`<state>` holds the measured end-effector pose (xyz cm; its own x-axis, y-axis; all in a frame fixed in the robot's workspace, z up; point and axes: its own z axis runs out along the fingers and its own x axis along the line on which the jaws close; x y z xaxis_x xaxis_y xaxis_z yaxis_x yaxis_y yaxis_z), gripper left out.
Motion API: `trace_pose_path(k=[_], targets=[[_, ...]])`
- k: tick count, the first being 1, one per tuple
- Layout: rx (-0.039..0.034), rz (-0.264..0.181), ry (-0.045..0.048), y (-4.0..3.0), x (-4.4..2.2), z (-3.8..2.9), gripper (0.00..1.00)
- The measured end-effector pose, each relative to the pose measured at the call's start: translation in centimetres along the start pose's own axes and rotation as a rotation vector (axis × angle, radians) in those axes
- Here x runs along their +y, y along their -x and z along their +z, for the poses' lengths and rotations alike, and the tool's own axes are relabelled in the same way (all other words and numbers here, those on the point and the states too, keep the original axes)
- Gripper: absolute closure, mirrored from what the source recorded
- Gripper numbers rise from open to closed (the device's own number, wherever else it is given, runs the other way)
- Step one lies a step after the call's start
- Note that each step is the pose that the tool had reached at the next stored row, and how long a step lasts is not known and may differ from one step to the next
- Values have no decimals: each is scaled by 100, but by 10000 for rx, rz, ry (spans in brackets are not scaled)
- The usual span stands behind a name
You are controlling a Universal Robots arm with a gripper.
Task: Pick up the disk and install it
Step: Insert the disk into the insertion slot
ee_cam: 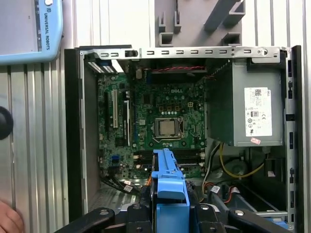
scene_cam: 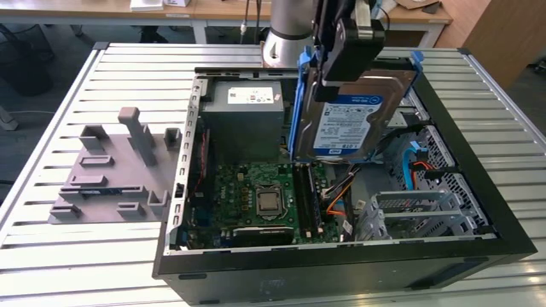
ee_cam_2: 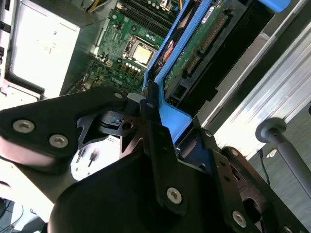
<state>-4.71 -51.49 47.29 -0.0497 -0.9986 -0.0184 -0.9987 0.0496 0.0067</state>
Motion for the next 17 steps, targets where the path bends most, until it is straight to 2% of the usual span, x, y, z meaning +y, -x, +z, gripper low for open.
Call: trace_pose_path(k=[6,8,12,14,17], targets=[[9,0,-1,-103,-41,10,64],[12,0,-2,-123,-81,16,64],[18,0,-1,-126,-210,33,64],[23,0,-1,-132,-237,43,64],[21,0,-2,-183,-250,59,64]])
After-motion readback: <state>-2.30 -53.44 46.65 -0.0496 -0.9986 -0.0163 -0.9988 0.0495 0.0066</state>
